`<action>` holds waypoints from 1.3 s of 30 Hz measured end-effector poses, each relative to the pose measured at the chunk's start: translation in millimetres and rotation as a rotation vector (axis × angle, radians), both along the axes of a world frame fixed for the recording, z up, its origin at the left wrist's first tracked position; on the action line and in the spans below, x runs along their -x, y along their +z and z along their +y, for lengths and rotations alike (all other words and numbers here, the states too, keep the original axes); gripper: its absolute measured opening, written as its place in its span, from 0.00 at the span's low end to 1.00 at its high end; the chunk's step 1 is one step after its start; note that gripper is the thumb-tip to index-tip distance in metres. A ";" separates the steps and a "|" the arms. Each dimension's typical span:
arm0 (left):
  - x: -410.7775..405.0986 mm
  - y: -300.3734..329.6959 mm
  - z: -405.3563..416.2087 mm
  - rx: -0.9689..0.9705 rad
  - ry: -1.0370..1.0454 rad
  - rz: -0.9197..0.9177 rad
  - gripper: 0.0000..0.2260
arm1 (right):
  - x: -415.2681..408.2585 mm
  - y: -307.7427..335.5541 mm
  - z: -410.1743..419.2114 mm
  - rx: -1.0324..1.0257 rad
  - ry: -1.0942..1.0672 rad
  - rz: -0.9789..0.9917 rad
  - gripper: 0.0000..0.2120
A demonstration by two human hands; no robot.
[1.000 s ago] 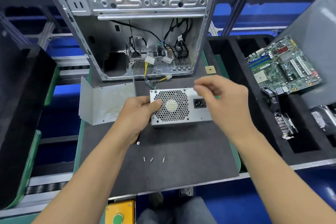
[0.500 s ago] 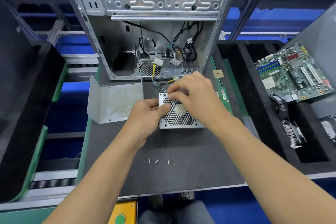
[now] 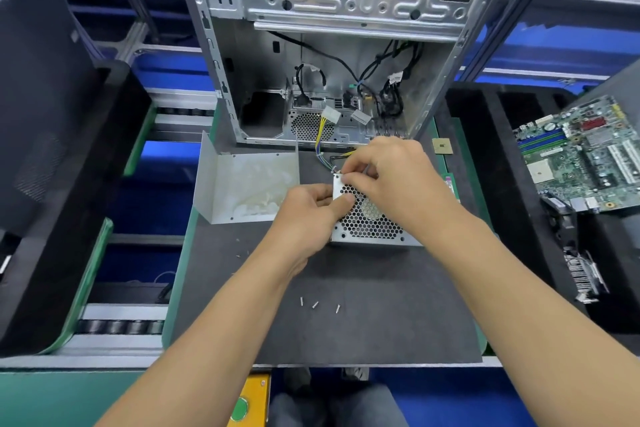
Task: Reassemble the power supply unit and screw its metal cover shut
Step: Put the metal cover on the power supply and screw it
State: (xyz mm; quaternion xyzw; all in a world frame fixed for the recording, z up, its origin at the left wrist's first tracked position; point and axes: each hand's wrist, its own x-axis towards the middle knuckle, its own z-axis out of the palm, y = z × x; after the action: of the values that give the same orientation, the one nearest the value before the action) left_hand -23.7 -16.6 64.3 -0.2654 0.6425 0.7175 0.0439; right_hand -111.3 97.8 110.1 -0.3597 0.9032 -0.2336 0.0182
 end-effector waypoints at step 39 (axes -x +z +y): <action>10.2 2.3 -2.8 -0.041 0.007 -0.061 0.09 | 4.7 -125.1 124.6 0.039 -0.531 -0.244 0.12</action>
State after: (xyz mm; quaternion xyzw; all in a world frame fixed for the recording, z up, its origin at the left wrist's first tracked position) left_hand -33.9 -19.5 66.7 -0.2884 0.6252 0.7222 0.0662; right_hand -116.0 222.3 -14.9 -0.0800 0.9522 -0.2892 0.0581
